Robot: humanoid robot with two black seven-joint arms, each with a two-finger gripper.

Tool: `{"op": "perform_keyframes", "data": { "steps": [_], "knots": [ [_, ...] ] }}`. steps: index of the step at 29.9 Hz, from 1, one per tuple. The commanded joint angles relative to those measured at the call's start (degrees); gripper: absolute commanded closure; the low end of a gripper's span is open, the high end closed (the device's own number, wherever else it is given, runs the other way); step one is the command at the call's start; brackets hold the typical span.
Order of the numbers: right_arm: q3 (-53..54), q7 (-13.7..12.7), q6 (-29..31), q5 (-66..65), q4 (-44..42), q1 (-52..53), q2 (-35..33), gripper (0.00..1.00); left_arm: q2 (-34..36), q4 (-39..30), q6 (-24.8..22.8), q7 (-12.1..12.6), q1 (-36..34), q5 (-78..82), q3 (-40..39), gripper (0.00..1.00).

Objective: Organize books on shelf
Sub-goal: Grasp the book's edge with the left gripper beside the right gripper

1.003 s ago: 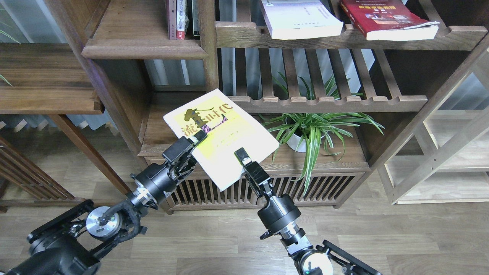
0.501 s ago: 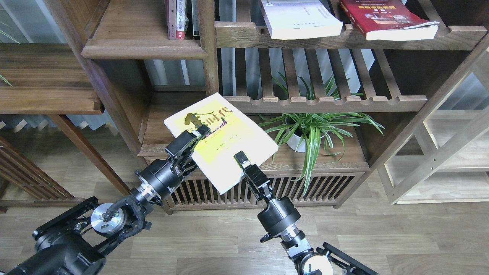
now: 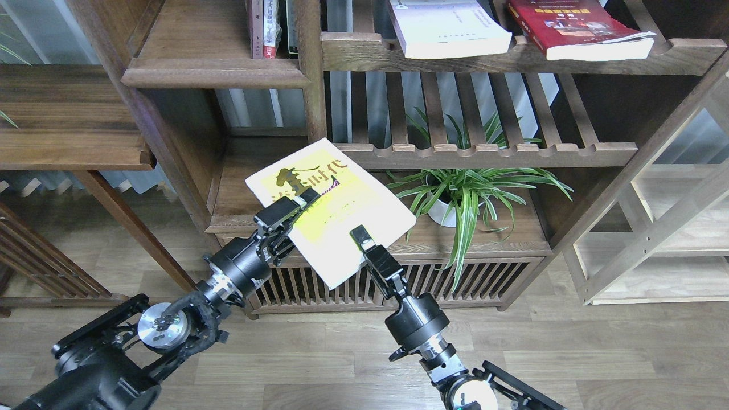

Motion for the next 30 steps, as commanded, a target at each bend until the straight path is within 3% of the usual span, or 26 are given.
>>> {"op": "perform_keyframes", "data": {
  "steps": [1, 10, 13, 18, 30],
  "knots": [
    [0.00, -0.25, 0.00, -0.01, 0.01, -0.01, 0.02, 0.96, -0.25, 0.05, 0.00, 0.00, 0.02, 0.02, -0.66, 0.67],
    [0.00, -0.25, 0.00, -0.10, 0.01, -0.01, 0.02, 0.96, -0.25, -0.04, 0.00, 0.09, 0.02, 0.02, -0.31, 0.76],
    [0.00, -0.25, 0.00, -0.10, 0.01, -0.01, 0.02, 0.96, -0.25, 0.05, 0.00, 0.00, 0.37, 0.02, -0.22, 0.98],
    [0.17, -0.25, 0.00, -0.89, -0.16, -0.01, 0.02, 0.91, 0.10, 0.05, 0.00, 0.09, 0.46, 0.80, 1.35, 0.98],
    [1.14, -2.80, 0.00, -2.91, -1.66, 0.69, 0.02, 0.12, 2.47, -0.65, 0.00, -0.26, 0.28, 8.54, -0.83, 0.98]
  ]
}}
